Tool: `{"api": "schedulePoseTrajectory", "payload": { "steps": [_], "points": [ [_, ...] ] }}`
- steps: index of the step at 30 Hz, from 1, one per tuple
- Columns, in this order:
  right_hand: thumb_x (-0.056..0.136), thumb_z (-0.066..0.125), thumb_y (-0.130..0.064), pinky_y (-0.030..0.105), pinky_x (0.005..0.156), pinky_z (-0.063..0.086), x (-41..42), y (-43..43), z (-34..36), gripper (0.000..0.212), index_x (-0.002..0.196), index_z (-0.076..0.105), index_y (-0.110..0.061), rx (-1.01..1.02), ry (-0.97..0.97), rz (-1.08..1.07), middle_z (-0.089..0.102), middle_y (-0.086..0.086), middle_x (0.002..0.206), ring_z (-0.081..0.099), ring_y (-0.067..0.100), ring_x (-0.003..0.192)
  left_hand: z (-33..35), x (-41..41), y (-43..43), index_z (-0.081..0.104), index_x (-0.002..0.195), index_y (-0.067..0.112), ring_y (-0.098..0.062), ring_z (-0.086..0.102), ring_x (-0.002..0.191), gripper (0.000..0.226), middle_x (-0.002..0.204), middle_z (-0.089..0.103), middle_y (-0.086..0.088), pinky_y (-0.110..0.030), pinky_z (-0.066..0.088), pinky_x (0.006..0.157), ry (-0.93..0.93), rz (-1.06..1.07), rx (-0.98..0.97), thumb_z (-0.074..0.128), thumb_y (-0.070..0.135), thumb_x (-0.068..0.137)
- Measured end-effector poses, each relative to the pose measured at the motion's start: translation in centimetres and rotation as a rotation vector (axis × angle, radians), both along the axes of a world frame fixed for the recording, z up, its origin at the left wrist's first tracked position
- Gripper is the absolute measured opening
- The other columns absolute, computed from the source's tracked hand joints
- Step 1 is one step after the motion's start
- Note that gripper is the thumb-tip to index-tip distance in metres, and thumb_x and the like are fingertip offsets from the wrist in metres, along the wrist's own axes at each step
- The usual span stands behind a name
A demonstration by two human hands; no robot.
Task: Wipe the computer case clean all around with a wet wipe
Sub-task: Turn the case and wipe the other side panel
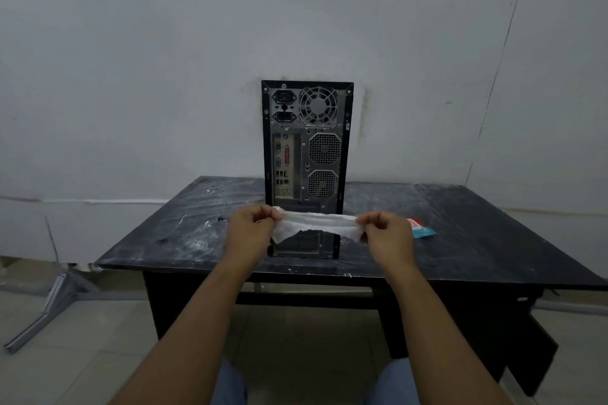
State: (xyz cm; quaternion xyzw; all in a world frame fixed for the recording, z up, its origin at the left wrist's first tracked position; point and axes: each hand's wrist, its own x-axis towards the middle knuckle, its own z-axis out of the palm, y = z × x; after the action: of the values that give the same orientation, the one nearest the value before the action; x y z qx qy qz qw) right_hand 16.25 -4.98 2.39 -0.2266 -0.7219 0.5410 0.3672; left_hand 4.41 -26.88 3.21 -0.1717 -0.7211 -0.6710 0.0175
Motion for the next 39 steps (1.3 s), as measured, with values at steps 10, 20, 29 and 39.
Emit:
{"api": "schedulePoseTrajectory", "payload": {
  "steps": [10,20,29,39],
  "points": [
    [0.099,0.063,-0.002,0.013,0.058,0.05,-0.1,-1.3,0.3,0.04,0.124,0.076,-0.03,0.158,-0.111,0.112,0.075,-0.007,0.117,0.072,0.012,0.089,0.8,0.6,0.0,0.084,0.104,0.035,-0.012,0.068,0.085,0.032,0.096,0.079,0.02,-0.023,0.055,0.073,0.103,-0.147,-0.145,0.061,0.012,0.106],
    [0.097,0.078,-0.029,0.024,0.072,0.062,-1.0,-3.4,0.0,0.026,0.123,0.075,-0.027,0.209,-0.12,0.368,0.076,-0.005,0.108,0.071,0.013,0.093,4.4,1.4,1.0,0.085,0.094,0.027,-0.004,0.073,0.089,0.028,0.097,0.081,0.012,-0.018,0.058,0.076,0.135,-0.306,-0.063,0.067,0.008,0.102],
    [0.107,0.064,-0.023,0.04,0.091,0.064,-0.3,-1.4,-0.1,0.017,0.113,0.078,-0.015,-0.189,0.002,0.345,0.082,-0.002,0.09,0.08,0.022,0.085,2.2,-0.9,-1.0,0.08,0.082,0.019,-0.017,0.077,0.083,0.01,0.083,0.08,0.001,-0.024,0.059,0.071,0.144,0.02,-0.123,0.086,0.013,0.088],
    [0.093,0.082,-0.015,0.042,0.089,0.065,0.2,0.3,-0.4,0.019,0.108,0.081,-0.025,-0.204,0.152,0.198,0.082,-0.002,0.101,0.077,0.02,0.1,0.1,-0.8,0.4,0.085,0.096,0.03,-0.021,0.074,0.089,0.012,0.095,0.079,-0.004,-0.015,0.057,0.065,0.147,-0.082,-0.262,0.08,0.019,0.095]
  ]
}}
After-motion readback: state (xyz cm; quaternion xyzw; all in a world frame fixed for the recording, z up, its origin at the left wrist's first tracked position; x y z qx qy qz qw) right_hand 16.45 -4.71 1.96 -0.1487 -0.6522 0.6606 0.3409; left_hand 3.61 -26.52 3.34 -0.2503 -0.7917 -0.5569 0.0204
